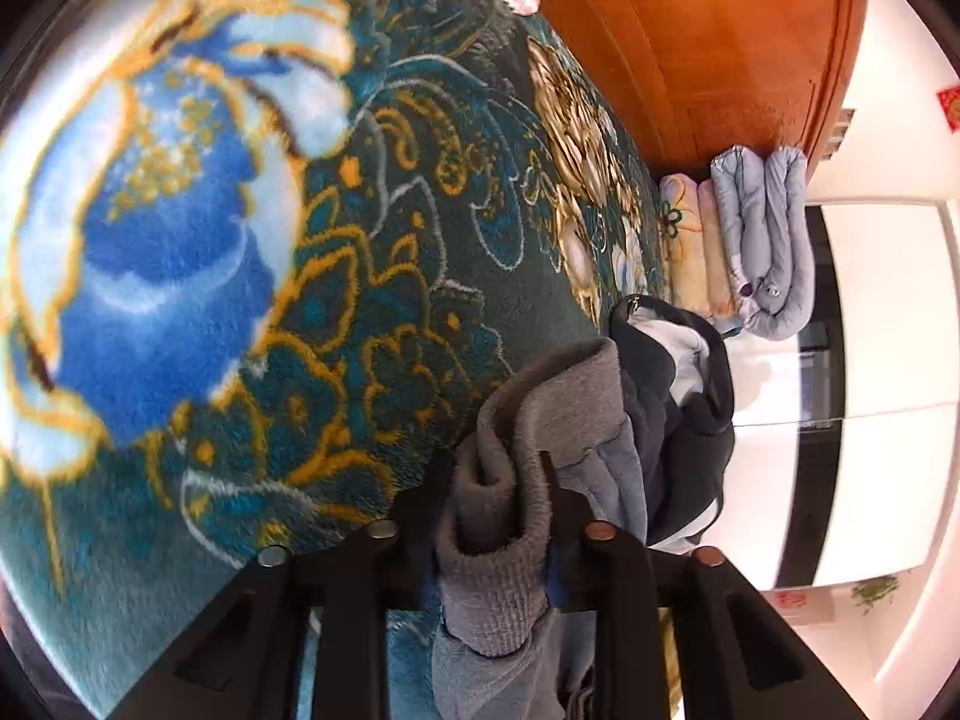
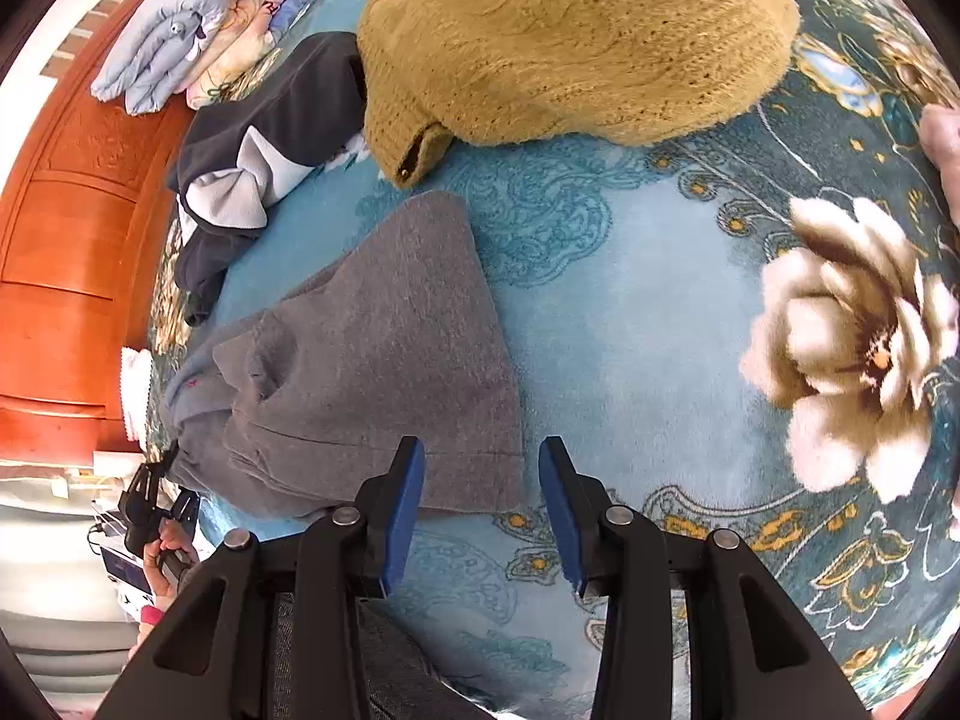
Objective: Fold clothes
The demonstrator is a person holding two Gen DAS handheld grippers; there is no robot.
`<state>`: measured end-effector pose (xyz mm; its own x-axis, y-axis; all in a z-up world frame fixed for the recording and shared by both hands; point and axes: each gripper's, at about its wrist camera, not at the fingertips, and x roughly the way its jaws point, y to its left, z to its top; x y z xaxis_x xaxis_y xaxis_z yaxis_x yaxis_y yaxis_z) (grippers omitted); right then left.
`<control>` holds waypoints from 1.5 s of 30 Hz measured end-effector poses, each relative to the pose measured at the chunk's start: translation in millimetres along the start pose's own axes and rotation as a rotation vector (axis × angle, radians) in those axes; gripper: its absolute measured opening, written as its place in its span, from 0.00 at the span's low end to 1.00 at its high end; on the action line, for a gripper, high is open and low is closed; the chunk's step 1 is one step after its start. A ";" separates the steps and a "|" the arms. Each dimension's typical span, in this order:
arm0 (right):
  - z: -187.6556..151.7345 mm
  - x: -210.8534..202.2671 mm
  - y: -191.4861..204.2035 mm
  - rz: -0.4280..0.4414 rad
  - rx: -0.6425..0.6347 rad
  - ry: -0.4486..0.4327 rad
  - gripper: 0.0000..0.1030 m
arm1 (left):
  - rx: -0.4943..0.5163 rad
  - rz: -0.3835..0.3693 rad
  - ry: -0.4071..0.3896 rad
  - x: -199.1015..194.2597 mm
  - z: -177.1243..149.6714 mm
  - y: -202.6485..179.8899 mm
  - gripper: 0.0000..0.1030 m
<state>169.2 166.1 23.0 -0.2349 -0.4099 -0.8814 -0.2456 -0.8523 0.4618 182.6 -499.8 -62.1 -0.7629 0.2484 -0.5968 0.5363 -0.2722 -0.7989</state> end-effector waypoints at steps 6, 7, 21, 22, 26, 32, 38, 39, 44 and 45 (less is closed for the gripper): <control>-2.7 -4.0 -6.1 0.047 0.025 -0.019 0.40 | 0.331 0.111 -0.021 -15.0 -16.6 -99.9 0.18; -3.4 -4.7 -6.9 0.056 0.027 -0.022 0.40 | 0.400 0.104 -0.027 -19.4 -26.2 -123.2 0.18; -7.7 1.4 -18.9 0.158 -0.005 -0.022 0.40 | 1.101 0.085 0.079 -2.2 -273.7 -329.6 0.18; -7.5 1.7 -20.3 0.161 -0.007 -0.021 0.40 | 1.148 0.109 0.092 4.9 -292.3 -328.0 0.18; -6.7 1.9 -28.9 0.170 -0.003 -0.017 0.40 | 1.336 0.208 0.144 33.5 -366.9 -321.4 0.18; -5.3 -0.6 -51.7 0.155 0.042 -0.025 0.40 | 1.418 0.336 0.228 64.7 -417.9 -296.0 0.19; -4.0 -3.0 -71.9 0.146 0.086 -0.030 0.40 | 1.381 0.277 0.274 59.3 -419.1 -292.7 0.33; -4.2 -3.0 -74.3 0.148 0.095 -0.030 0.40 | 1.375 0.267 0.282 58.4 -419.3 -292.2 0.35; -4.1 -4.5 -75.9 0.160 0.104 -0.034 0.40 | 1.343 0.219 0.320 53.9 -420.2 -289.5 0.45; -3.6 -5.4 -74.7 0.165 0.102 -0.038 0.40 | 1.337 0.209 0.328 53.0 -420.4 -288.9 0.46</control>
